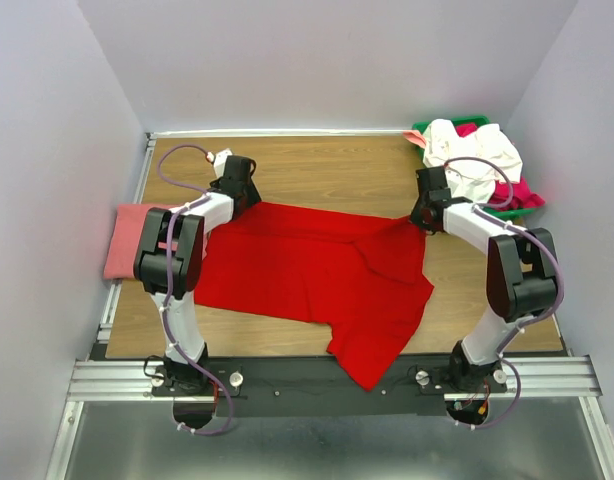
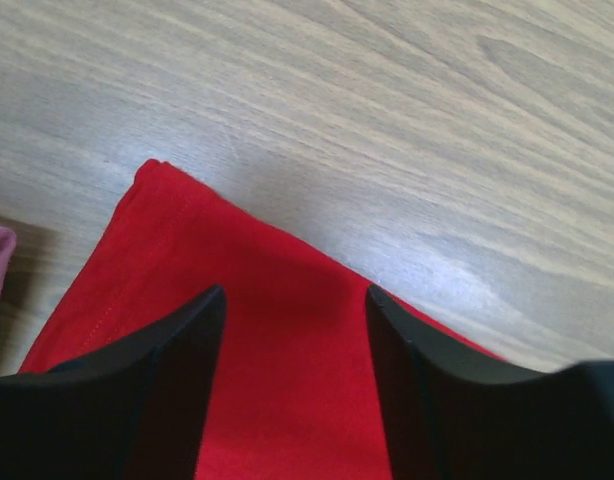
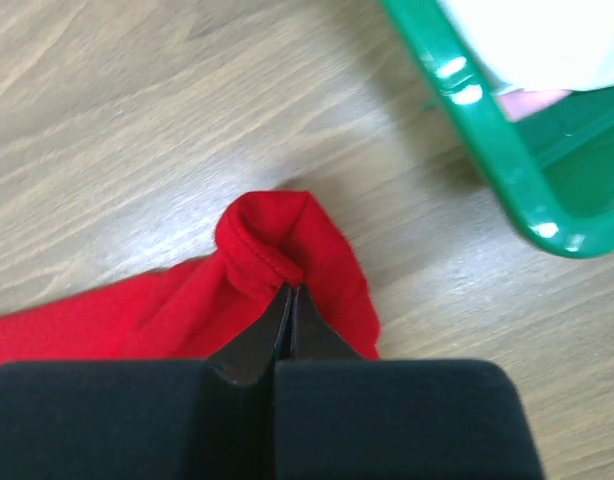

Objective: Fold and stack the t-shirts
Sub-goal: Fold the tshirt

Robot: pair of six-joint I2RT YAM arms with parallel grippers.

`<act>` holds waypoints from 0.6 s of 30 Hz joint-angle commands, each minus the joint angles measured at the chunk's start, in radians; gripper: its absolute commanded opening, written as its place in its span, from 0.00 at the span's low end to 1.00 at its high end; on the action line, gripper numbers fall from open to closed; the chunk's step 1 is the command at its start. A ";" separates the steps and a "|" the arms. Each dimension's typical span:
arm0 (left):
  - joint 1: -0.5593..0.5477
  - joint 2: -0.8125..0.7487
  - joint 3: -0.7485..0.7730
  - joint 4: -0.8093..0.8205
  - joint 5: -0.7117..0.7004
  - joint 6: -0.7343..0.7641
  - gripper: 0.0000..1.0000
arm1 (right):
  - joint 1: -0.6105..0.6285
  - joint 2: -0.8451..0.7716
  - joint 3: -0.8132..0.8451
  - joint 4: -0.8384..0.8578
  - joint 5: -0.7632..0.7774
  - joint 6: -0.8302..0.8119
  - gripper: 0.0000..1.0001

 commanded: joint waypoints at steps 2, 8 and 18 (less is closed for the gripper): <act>0.014 0.032 0.015 0.002 -0.014 0.007 0.63 | -0.038 -0.065 -0.061 -0.010 0.052 0.057 0.00; 0.026 0.032 0.012 0.005 0.006 0.007 0.61 | -0.100 -0.143 -0.147 -0.008 0.035 0.074 0.00; 0.046 0.020 -0.016 0.028 0.043 0.015 0.59 | -0.170 -0.184 -0.205 0.030 -0.108 0.088 0.14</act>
